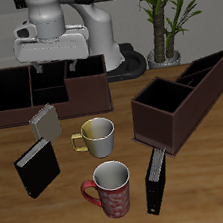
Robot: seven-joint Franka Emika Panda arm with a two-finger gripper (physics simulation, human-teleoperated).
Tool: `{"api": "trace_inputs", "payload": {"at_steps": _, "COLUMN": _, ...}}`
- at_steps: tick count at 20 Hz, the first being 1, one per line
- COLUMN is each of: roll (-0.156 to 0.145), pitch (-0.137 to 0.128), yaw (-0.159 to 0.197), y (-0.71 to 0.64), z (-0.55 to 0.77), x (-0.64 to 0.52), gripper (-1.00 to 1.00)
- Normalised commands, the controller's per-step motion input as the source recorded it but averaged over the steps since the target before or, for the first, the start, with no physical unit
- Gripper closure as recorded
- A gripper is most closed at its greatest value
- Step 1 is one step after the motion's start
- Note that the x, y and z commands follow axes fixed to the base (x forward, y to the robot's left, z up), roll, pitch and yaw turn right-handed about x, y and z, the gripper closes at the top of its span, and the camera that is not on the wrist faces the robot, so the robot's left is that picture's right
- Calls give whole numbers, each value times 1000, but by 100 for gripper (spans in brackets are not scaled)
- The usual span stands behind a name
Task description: Place the yellow book into the left desk caddy's back compartment
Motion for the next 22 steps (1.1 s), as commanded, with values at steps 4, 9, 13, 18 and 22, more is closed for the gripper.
{"api": "trace_inputs", "payload": {"at_steps": 4, "roll": -42, "pitch": -76, "yaw": -26, "y": -438, "z": -142, "x": -123, "gripper": -100}}
{"api": "trace_inputs", "payload": {"at_steps": 9, "roll": -23, "pitch": -39, "yaw": -28, "y": -197, "z": -227, "x": -33, "gripper": -100}}
{"api": "trace_inputs", "payload": {"at_steps": 13, "roll": -32, "pitch": -44, "yaw": -64, "y": -220, "z": -188, "x": -25, "gripper": -100}}
{"api": "trace_inputs", "payload": {"at_steps": 18, "roll": -17, "pitch": -23, "yaw": -39, "y": -133, "z": -171, "x": -67, "gripper": -100}}
{"api": "trace_inputs", "payload": {"at_steps": 22, "roll": -15, "pitch": 37, "yaw": -11, "y": -140, "z": -280, "x": 35, "gripper": -100}}
